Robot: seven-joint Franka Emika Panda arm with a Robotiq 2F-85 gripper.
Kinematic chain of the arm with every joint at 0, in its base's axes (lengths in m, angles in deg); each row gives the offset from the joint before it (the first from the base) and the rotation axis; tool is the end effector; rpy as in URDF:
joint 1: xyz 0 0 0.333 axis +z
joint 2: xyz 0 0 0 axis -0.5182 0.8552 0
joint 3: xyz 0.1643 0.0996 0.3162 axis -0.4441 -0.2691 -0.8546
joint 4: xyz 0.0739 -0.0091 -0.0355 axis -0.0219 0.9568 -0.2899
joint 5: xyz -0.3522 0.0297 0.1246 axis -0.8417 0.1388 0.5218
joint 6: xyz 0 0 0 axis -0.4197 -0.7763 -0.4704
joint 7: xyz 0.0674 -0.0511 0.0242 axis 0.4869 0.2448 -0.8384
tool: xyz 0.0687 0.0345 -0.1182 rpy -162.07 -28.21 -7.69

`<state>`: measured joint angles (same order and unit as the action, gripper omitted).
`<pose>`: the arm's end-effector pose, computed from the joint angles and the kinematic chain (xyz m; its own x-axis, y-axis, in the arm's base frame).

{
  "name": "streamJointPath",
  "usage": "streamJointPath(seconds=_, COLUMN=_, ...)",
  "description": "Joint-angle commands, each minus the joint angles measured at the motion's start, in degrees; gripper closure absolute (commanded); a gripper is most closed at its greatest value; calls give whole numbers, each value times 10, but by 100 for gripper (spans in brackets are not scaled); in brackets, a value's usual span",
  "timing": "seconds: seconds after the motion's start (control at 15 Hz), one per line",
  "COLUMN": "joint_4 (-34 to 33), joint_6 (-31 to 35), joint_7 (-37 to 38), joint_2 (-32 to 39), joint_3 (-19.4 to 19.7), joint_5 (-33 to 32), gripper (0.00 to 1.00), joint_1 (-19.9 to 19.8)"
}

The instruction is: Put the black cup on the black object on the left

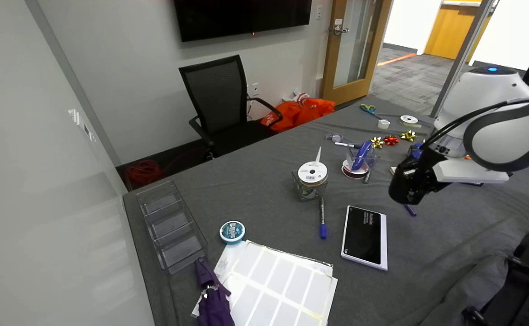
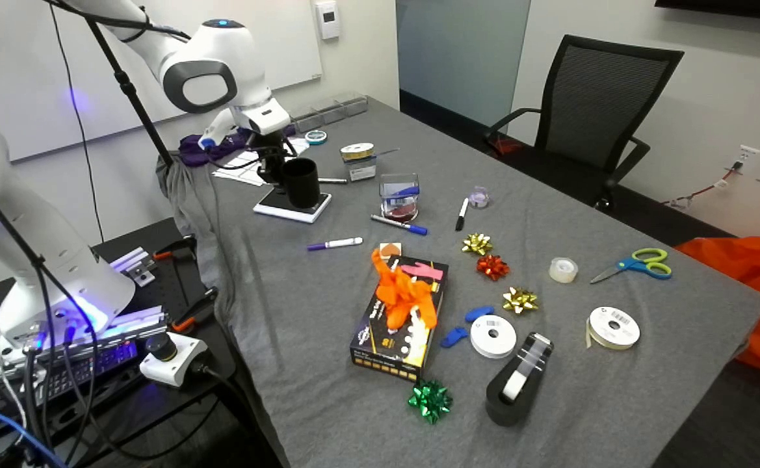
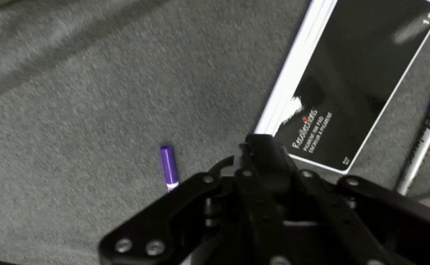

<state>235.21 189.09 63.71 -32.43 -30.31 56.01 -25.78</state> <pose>0.4230 0.0126 0.2917 0.8238 -0.5660 0.0317 -0.5642 -0.8241 -0.0508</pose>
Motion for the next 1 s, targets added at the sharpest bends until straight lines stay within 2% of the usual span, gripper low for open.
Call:
streamJointPath(seconds=0.0, joint_4=57, joint_6=40, joint_7=-7, joint_2=-27, joint_3=-29, joint_5=48, gripper=96, joint_1=-10)
streamJointPath(seconds=0.33, joint_4=104, joint_6=92, joint_7=-7, joint_2=-32, joint_3=-63, joint_5=121, gripper=96, joint_1=5)
streamJointPath(seconds=0.4, joint_4=74, joint_6=93, joint_7=10, joint_2=-5, joint_3=-69, joint_5=114, gripper=96, joint_1=4)
streamJointPath(seconds=0.47, joint_4=78, joint_6=96, joint_7=27, joint_2=-8, joint_3=-71, joint_5=97, gripper=96, joint_1=1)
streamJointPath(seconds=0.53, joint_4=77, joint_6=77, joint_7=12, joint_2=-1, joint_3=-69, joint_5=100, gripper=84, joint_1=-3)
streamJointPath(seconds=0.8, joint_4=75, joint_6=82, joint_7=20, joint_2=-1, joint_3=-73, joint_5=100, gripper=84, joint_1=-2)
streamJointPath(seconds=0.87, joint_4=75, joint_6=82, joint_7=20, joint_2=-1, joint_3=-73, joint_5=100, gripper=96, joint_1=-2)
streamJointPath(seconds=0.93, joint_4=75, joint_6=90, joint_7=29, joint_2=5, joint_3=-78, joint_5=105, gripper=96, joint_1=3)
